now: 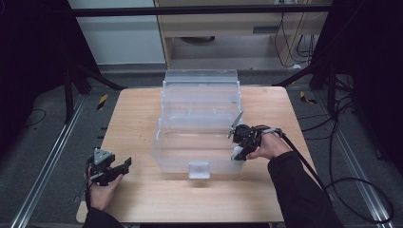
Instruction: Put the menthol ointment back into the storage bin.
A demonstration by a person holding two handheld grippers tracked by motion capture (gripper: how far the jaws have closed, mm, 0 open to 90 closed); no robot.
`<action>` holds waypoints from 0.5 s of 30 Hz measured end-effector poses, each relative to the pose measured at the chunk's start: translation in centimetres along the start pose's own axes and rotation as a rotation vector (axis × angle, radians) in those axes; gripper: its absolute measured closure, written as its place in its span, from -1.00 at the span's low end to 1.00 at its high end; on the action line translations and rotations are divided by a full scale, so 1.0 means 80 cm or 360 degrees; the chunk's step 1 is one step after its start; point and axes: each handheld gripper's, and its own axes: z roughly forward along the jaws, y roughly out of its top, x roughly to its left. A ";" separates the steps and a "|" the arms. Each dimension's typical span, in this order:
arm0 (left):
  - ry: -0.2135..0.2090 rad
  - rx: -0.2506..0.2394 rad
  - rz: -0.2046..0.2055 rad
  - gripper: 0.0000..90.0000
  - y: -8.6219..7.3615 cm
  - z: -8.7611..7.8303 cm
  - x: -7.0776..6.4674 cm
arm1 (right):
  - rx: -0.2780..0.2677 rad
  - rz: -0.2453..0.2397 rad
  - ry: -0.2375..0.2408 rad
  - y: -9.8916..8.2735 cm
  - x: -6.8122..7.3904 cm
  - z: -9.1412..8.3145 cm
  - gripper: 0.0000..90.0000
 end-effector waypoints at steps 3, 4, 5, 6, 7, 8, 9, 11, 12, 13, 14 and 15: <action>0.0001 0.0000 -0.0001 -0.32 0.000 0.000 0.000 | -0.0005 0.0004 0.0004 0.000 0.000 0.002 0.11; 0.0001 0.0000 -0.0001 -0.32 0.000 0.000 0.000 | -0.0010 -0.0003 0.0004 -0.001 -0.001 0.003 0.11; 0.0001 0.0000 -0.0001 -0.32 0.000 0.000 0.000 | -0.0008 -0.0004 0.0005 -0.001 -0.001 0.003 0.11; 0.0001 0.0001 -0.0001 -0.32 0.000 0.000 0.000 | -0.0013 0.0001 0.0002 -0.001 0.000 0.004 0.11; 0.0001 0.0000 0.0000 -0.32 0.000 0.000 0.000 | -0.0015 0.0008 0.0005 -0.001 0.000 0.004 0.10; 0.0001 0.0000 -0.0001 -0.32 0.000 0.000 0.000 | -0.0018 0.0006 0.0004 -0.001 0.000 0.004 0.10; 0.0000 0.0000 0.0000 -0.32 0.000 0.000 0.000 | -0.0021 0.0007 0.0003 -0.001 0.000 0.004 0.08; 0.0001 0.0001 -0.0001 -0.32 0.000 0.000 0.000 | -0.0023 0.0020 0.0000 -0.001 0.000 0.003 0.07; 0.0001 0.0000 -0.0001 -0.32 0.000 0.000 0.000 | -0.0029 0.0030 0.0000 -0.002 0.000 0.001 0.06; 0.0001 0.0000 -0.0001 -0.32 0.000 0.000 0.000 | -0.0041 0.0021 -0.0004 -0.002 0.000 0.000 0.06; 0.0001 0.0000 0.0000 -0.32 0.000 0.000 0.000 | -0.0045 0.0024 -0.0008 -0.003 0.000 -0.001 0.07; 0.0000 -0.0001 0.0000 -0.32 0.000 0.000 0.000 | -0.0048 0.0026 -0.0009 -0.003 0.000 -0.002 0.06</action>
